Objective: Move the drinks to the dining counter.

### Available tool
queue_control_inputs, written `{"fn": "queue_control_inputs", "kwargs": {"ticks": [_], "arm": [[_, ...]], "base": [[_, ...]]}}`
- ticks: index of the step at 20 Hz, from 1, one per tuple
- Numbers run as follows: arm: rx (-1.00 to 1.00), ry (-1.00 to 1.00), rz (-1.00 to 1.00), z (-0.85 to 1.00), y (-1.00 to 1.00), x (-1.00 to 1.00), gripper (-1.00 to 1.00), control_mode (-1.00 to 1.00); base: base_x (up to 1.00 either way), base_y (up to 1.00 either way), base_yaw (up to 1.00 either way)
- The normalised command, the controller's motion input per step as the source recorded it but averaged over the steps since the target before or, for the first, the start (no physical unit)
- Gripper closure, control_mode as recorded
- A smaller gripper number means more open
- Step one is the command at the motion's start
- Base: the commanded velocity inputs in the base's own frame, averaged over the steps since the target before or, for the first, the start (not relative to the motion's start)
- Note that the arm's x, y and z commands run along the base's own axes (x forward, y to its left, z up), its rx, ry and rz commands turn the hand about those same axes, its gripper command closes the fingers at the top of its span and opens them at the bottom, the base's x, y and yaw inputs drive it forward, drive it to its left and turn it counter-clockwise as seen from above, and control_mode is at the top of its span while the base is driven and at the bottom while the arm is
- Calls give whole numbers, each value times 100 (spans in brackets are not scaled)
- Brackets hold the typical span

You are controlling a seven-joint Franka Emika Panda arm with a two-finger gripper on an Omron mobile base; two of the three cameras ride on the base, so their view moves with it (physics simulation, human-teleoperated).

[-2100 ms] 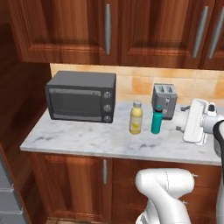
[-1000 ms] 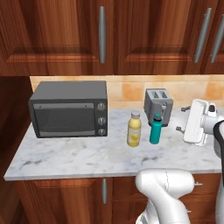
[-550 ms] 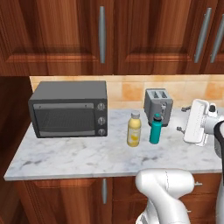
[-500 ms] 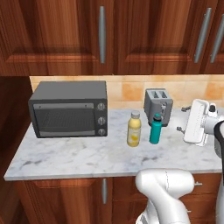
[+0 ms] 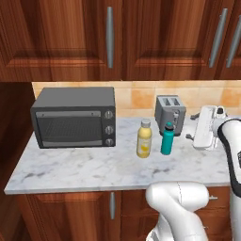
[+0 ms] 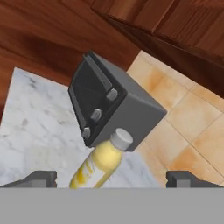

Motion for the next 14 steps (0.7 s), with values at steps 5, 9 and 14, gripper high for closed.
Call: {"fn": "queue_control_inputs", "kwargs": {"ticks": [5,9,14], "arm": [[2,20,-3,-12,-10,11,-100,-100],[19,18,-7,-21,-23,17,-100,-100],[19,16,-7,-16,-10,20,-100,-100]], "base": [[0,0,0],[0,0,0],[0,0,0]]}}
